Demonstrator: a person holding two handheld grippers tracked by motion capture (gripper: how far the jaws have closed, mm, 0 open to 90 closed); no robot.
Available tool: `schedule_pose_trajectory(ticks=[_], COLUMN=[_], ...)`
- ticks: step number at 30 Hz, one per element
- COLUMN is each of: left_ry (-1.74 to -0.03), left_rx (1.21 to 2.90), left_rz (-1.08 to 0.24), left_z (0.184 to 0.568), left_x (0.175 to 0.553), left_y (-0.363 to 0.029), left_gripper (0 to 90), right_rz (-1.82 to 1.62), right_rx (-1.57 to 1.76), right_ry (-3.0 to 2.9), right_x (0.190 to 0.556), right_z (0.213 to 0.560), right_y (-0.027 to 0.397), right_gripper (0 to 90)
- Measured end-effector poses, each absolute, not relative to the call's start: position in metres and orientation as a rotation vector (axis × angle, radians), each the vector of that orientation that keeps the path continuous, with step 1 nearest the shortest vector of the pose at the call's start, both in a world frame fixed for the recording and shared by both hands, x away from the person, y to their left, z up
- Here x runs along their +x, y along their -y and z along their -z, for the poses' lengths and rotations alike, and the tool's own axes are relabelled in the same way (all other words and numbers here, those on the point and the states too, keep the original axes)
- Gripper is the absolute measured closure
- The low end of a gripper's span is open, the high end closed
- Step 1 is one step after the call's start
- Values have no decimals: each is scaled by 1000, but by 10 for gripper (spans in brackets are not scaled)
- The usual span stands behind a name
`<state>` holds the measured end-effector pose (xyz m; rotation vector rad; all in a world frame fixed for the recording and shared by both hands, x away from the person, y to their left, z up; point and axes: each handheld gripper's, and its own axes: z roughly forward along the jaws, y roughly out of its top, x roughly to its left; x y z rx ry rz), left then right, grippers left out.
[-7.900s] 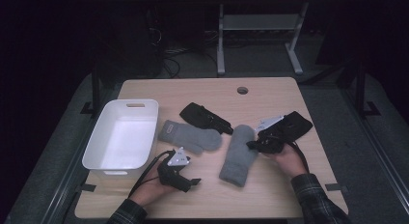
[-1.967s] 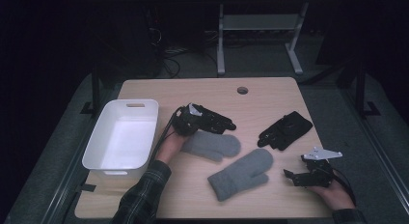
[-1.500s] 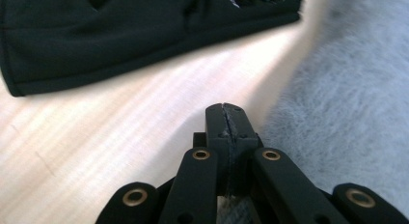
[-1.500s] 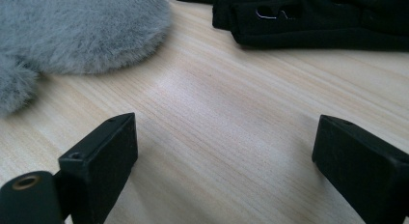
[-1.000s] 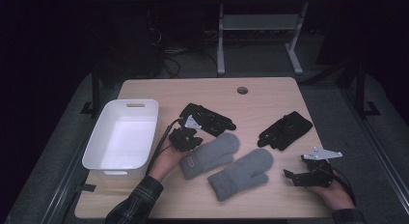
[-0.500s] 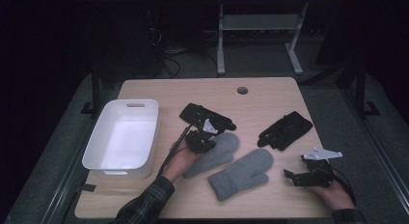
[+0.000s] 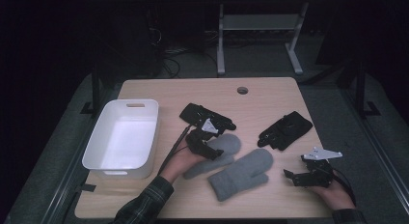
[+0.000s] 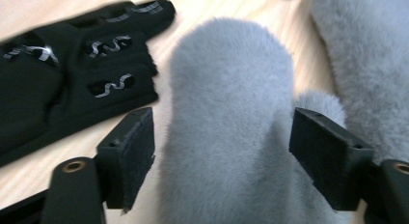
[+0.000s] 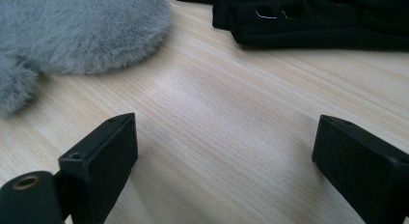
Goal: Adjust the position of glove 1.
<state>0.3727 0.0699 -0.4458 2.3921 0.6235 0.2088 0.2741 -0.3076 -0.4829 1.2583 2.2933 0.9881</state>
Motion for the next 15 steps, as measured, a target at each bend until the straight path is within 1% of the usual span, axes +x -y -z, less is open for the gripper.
schedule_pose_trajectory(ticks=[5, 9, 13, 15], left_ry=[-615, -587, -552, -567], left_rx=[2467, 2482, 2489, 2474], left_rz=[-184, -183, -173, -145], left_z=[457, 459, 456, 455], left_x=[373, 372, 370, 371], left_y=[-63, -62, -62, -64], left_gripper=[216, 298, 513, 597], right_rz=[-989, -989, -989, -989], right_rx=[1256, 1256, 1256, 1256], right_ry=[-2295, -2295, -2295, -2295], right_x=[274, 274, 274, 274], right_z=[483, 483, 483, 483], right_y=[308, 308, 308, 308], right_gripper=[85, 86, 85, 85])
